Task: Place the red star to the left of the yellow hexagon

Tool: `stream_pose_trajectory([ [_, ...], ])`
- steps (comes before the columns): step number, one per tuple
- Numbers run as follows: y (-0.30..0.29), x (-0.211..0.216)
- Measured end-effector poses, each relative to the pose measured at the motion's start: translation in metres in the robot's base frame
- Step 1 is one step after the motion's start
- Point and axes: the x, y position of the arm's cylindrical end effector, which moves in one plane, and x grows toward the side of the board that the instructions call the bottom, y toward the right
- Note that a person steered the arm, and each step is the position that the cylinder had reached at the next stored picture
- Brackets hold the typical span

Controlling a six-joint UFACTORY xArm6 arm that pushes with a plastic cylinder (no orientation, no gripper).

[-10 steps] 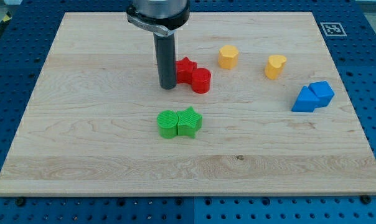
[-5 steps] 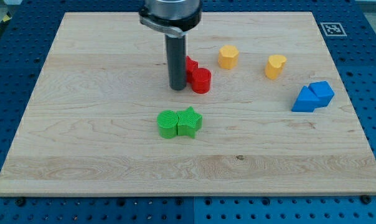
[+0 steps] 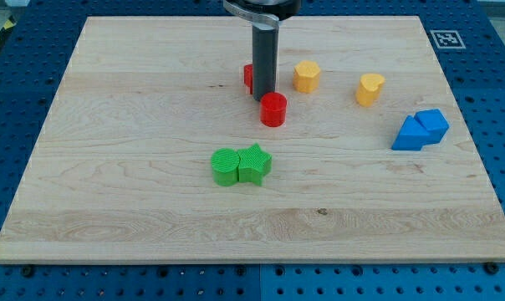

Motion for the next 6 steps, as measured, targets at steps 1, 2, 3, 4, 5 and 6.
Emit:
stream_pose_trajectory([
  [1, -0.042, 0.004],
  [2, -0.064, 0.051],
  [3, -0.029, 0.091],
  [4, 0.017, 0.091],
  [5, 0.055, 0.091],
  [6, 0.064, 0.08],
])
